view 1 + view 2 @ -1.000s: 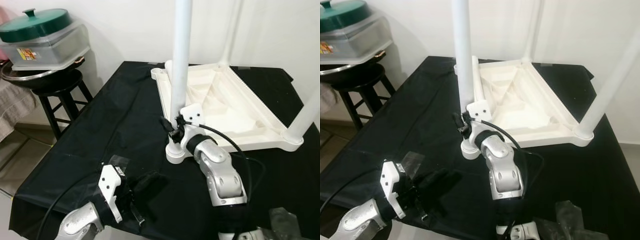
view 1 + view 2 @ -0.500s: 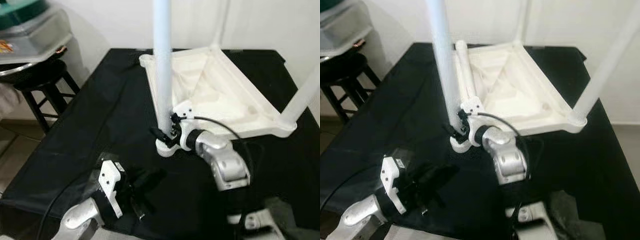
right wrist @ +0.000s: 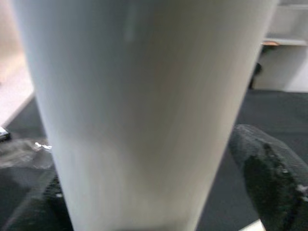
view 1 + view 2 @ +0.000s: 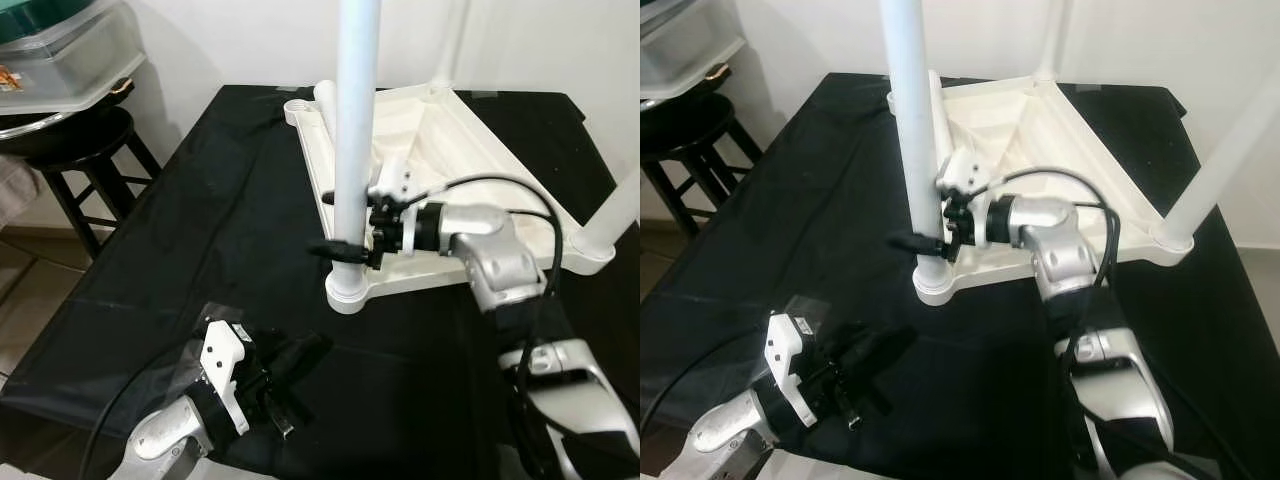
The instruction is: Building children table
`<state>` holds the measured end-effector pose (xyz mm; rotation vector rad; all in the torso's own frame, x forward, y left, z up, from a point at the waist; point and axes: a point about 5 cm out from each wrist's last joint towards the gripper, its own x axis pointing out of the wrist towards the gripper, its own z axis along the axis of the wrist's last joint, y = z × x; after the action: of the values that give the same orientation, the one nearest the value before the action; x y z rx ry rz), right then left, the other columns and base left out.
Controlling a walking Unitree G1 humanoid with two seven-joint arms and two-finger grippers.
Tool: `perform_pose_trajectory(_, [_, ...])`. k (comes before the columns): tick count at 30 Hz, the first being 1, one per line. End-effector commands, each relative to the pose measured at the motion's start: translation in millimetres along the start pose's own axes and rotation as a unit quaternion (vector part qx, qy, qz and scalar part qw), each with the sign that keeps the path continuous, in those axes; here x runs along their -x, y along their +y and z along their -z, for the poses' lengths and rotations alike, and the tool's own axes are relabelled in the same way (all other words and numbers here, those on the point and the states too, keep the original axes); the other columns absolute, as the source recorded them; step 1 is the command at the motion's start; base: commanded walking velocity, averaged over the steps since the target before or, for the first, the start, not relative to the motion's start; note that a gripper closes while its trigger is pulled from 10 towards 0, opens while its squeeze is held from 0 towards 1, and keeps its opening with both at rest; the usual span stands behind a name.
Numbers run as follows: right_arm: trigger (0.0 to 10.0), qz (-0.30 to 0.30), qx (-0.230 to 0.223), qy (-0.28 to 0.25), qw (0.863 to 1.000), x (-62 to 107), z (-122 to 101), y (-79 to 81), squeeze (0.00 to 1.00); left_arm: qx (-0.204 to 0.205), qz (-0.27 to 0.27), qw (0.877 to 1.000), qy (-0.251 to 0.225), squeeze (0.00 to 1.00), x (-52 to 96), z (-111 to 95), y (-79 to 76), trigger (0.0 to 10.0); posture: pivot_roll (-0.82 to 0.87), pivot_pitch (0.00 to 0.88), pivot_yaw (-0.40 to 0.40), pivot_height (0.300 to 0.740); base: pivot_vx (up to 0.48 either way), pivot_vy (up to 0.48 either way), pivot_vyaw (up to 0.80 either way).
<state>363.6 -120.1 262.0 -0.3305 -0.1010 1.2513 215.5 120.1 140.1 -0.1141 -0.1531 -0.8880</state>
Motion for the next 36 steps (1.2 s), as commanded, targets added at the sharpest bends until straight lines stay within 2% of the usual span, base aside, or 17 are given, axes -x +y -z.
perform_pose_trajectory(1, [0.1,-0.020,-0.011,-0.009,1.000,1.3,3.3,0.4,0.00,-0.002,-0.003,1.000,0.003,0.00,3.2,0.4,-1.2,10.0,0.10,0.191,0.046,0.740,0.000,0.000,0.00])
perform_pose_trajectory(9, [0.0,-0.046,-0.020,-0.012,0.999,3.9,9.8,1.3,0.00,-0.002,-0.005,1.000,0.001,0.00,3.2,-1.0,-1.9,10.0,0.09,0.207,0.037,0.740,0.000,0.000,0.00])
perform_pose_trajectory(16, [0.0,-0.018,-0.026,-0.009,0.999,4.3,19.7,4.0,0.00,-0.001,-0.007,1.000,-0.002,0.00,2.3,-2.1,-2.0,10.0,0.07,0.211,0.037,0.740,0.000,0.000,0.00])
perform_pose_trajectory(19, [0.0,0.070,-0.040,0.007,0.997,6.8,33.4,4.1,0.00,0.001,-0.006,1.000,-0.003,0.00,1.7,-2.2,-1.1,10.0,0.05,0.215,0.035,0.740,0.000,0.000,0.00])
perform_pose_trajectory(21, [0.0,0.070,-0.040,0.007,0.997,6.8,33.4,4.1,0.00,0.001,-0.006,1.000,-0.003,0.00,1.7,-2.2,-1.1,10.0,0.05,0.215,0.035,0.740,0.000,0.000,0.00])
perform_pose_trajectory(22, [0.0,0.110,-0.063,0.024,0.992,4.4,43.9,9.8,0.00,0.002,-0.005,1.000,-0.003,0.00,1.7,-2.2,-0.3,10.0,0.04,0.216,0.029,0.740,0.000,0.000,0.00])
perform_pose_trajectory(23, [0.0,0.176,-0.080,0.052,0.980,-0.2,56.4,17.8,0.00,0.002,-0.006,1.000,-0.003,0.00,2.1,-2.5,1.0,10.0,0.04,0.216,0.030,0.740,0.000,0.000,0.00])
perform_pose_trajectory(24, [0.0,0.176,-0.080,0.052,0.980,-0.2,56.4,17.8,0.00,0.002,-0.006,1.000,-0.003,0.00,2.1,-2.5,1.0,10.0,0.04,0.216,0.030,0.740,0.000,0.000,0.00])
perform_pose_trajectory(25, [0.6,0.282,-0.107,0.081,0.950,-2.0,68.9,23.6,0.00,0.002,-0.006,1.000,-0.004,0.00,2.5,-2.8,2.2,10.0,0.03,0.217,0.032,0.740,0.000,0.000,0.00])
perform_pose_trajectory(26, [7.2,0.359,-0.122,0.106,0.919,-4.6,77.9,41.5,0.00,0.003,-0.008,1.000,-0.005,0.00,2.7,-3.3,3.6,10.0,0.02,0.223,0.040,0.740,0.000,0.000,0.00])
perform_pose_trajectory(27, [7.2,0.359,-0.122,0.106,0.919,-4.6,77.9,41.5,0.00,0.003,-0.008,1.000,-0.005,0.00,2.7,-3.3,3.6,10.0,0.02,0.223,0.040,0.740,0.000,0.000,0.00])
perform_pose_trajectory(28, [7.2,0.408,-0.129,0.120,0.896,-3.2,81.3,53.4,0.00,0.004,-0.009,1.000,-0.006,0.00,2.8,-3.7,4.5,10.0,0.02,0.223,0.040,0.740,0.000,0.000,0.00])
perform_pose_trajectory(29, [10.0,0.405,-0.140,0.117,0.896,-14.7,79.9,67.2,0.00,0.005,-0.010,1.000,-0.006,0.00,2.9,-3.4,5.8,10.0,0.01,0.212,0.053,0.740,0.000,0.000,0.00])
perform_pose_trajectory(31, [10.0,0.405,-0.140,0.117,0.896,-14.7,79.9,67.2,0.00,0.005,-0.010,1.000,-0.006,0.00,2.9,-3.4,5.8,10.0,0.01,0.212,0.053,0.740,0.000,0.000,0.00])
perform_pose_trajectory(32, [10.0,0.389,-0.146,0.112,0.903,-26.2,78.3,74.9,0.00,0.007,-0.009,1.000,-0.006,0.00,2.2,-2.9,6.8,10.0,0.01,0.207,0.058,0.740,0.000,0.000,0.00])
perform_pose_trajectory(34, [10.0,0.389,-0.146,0.112,0.903,-26.2,78.3,74.9,0.00,0.007,-0.009,1.000,-0.006,0.00,2.2,-2.9,6.8,10.0,0.01,0.207,0.058,0.740,0.000,0.000,0.00])
perform_pose_trajectory(36, [10.0,0.357,-0.155,0.091,0.917,-47.5,72.5,75.2,0.00,0.007,-0.009,1.000,-0.004,0.00,1.5,-1.9,7.9,10.0,0.02,0.201,0.054,0.740,0.000,0.000,0.00])
